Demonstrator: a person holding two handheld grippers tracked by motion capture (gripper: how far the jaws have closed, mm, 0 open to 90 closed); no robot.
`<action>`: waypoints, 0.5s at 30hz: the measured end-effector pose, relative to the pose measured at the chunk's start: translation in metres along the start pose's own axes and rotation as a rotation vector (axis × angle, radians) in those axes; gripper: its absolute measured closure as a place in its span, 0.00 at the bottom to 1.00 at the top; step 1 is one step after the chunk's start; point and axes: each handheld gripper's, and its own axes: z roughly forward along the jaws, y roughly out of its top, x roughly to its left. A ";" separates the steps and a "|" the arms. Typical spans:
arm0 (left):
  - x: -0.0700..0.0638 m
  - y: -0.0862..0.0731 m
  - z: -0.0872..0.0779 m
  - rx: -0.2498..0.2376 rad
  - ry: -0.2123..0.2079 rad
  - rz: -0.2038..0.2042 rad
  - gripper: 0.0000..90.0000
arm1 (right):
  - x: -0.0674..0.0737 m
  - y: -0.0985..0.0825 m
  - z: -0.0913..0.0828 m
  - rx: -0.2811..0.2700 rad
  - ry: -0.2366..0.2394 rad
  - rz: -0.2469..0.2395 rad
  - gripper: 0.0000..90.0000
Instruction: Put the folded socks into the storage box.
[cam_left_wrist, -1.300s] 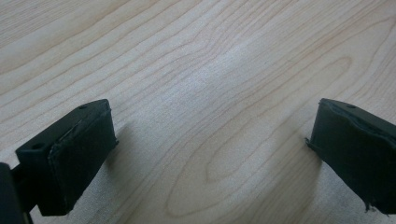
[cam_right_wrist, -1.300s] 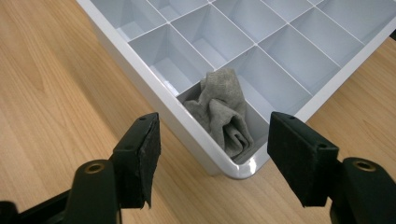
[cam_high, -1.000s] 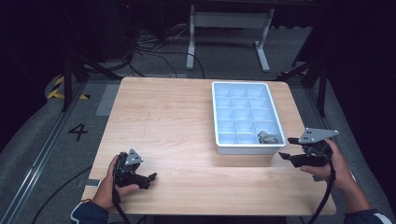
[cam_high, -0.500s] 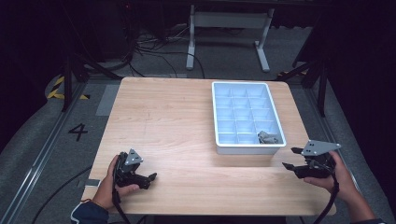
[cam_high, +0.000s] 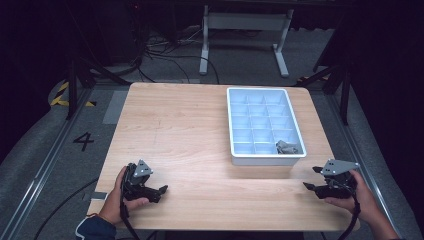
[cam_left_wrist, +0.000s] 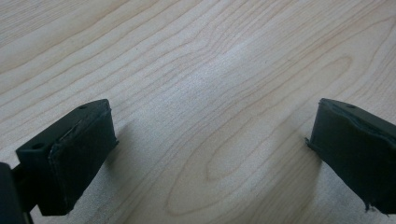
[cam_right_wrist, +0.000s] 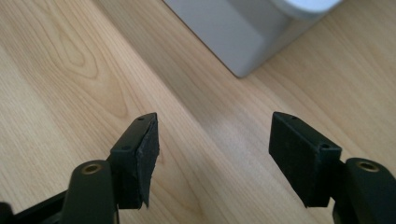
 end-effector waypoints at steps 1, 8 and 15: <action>0.000 0.000 0.000 0.000 0.000 -0.001 0.01 | 0.000 -0.003 0.001 0.004 0.001 0.009 0.38; 0.000 0.000 0.000 0.000 0.000 -0.001 0.01 | -0.001 -0.022 0.007 0.011 0.009 0.058 0.37; 0.000 0.000 0.000 0.000 0.000 -0.001 0.01 | 0.000 -0.039 0.009 -0.042 0.041 0.129 0.34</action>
